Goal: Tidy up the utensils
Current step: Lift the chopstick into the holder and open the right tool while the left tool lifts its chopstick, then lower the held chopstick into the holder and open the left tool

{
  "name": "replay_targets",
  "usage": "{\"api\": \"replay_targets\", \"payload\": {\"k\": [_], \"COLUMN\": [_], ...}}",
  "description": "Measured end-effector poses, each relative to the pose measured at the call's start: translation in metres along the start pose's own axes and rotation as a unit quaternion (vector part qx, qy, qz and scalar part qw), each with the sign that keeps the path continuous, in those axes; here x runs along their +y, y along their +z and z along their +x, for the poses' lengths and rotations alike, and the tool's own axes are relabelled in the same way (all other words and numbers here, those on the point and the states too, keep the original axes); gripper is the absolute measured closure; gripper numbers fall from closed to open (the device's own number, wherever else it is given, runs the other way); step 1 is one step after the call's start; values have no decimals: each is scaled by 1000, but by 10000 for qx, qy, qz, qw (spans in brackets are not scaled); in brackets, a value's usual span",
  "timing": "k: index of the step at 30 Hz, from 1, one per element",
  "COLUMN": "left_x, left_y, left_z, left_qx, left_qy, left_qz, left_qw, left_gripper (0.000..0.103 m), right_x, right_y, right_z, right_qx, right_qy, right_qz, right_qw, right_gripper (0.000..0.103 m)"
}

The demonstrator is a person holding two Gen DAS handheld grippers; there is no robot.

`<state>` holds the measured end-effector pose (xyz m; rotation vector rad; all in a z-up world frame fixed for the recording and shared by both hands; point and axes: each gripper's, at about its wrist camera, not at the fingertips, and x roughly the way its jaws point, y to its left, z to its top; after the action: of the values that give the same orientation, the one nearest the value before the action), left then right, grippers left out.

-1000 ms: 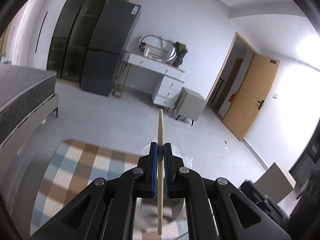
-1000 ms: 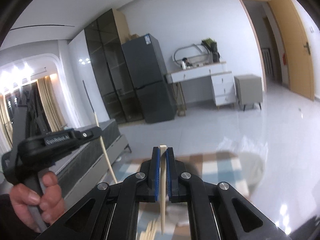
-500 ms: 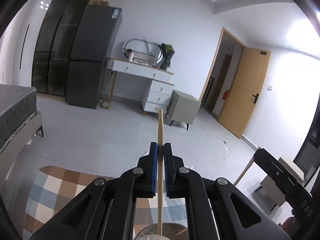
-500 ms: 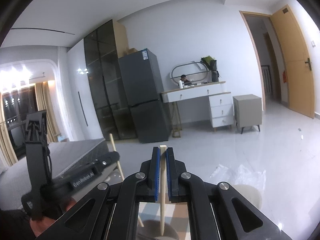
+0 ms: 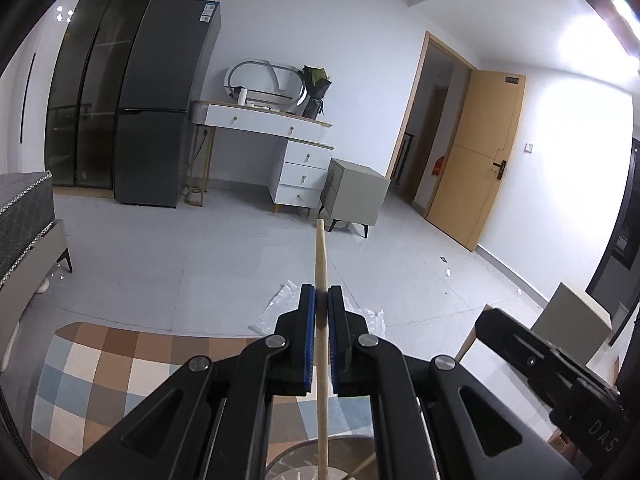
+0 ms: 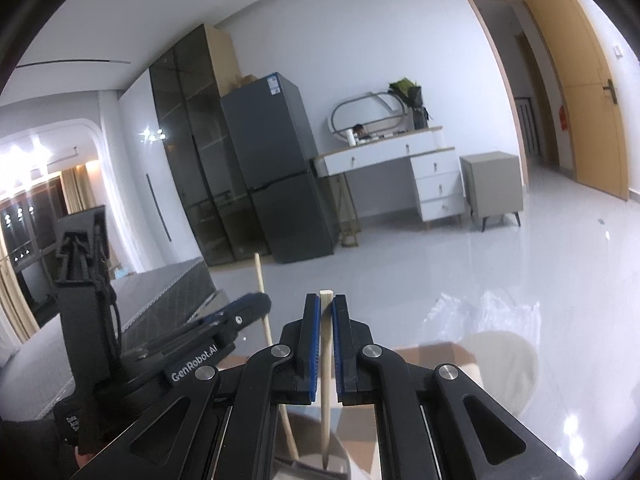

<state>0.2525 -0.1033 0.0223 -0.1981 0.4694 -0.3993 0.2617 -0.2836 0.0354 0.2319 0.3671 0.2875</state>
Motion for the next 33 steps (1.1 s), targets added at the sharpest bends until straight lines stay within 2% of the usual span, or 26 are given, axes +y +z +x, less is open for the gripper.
{"api": "replay_targets", "payload": {"k": [9,13,17,19,25,27,29,31,33], "left_x": [-6,-4,-1,1,-8,-8,-6,-2,-1], "left_y": [-2,1,-3,-1,2,-2,1,1,2], "left_z": [-23,-20,-28,-20,-5,-15,-21,-32,-44], "left_qx": [116,242,469,617,1376,1423,1485,1504,1444], "left_qy": [-90,-130,-187,-278,-619,-627,-450,-306,-226], "left_qz": [161,252,287,295,340,339,290,197,85], "left_qw": [9998,9993,9983,9973,9880,9873,9875,9880,9892], "left_gripper": [101,101,101,101,101,100,93,73,65], "right_x": [1,2,5,6,10,7,-1,-9,-16], "right_y": [3,2,1,-1,-9,-12,-12,-12,-12], "right_z": [-4,-6,-4,-2,12,13,10,-4,-23], "right_qx": [100,174,318,405,725,825,948,873,713], "right_qy": [25,56,123,152,275,242,297,296,224], "right_qz": [-30,-53,-47,-41,179,301,581,818,1013], "right_qw": [9999,9998,9994,9991,9968,9958,9934,9924,9920], "right_gripper": [98,98,98,98,96,94,93,83,66]}}
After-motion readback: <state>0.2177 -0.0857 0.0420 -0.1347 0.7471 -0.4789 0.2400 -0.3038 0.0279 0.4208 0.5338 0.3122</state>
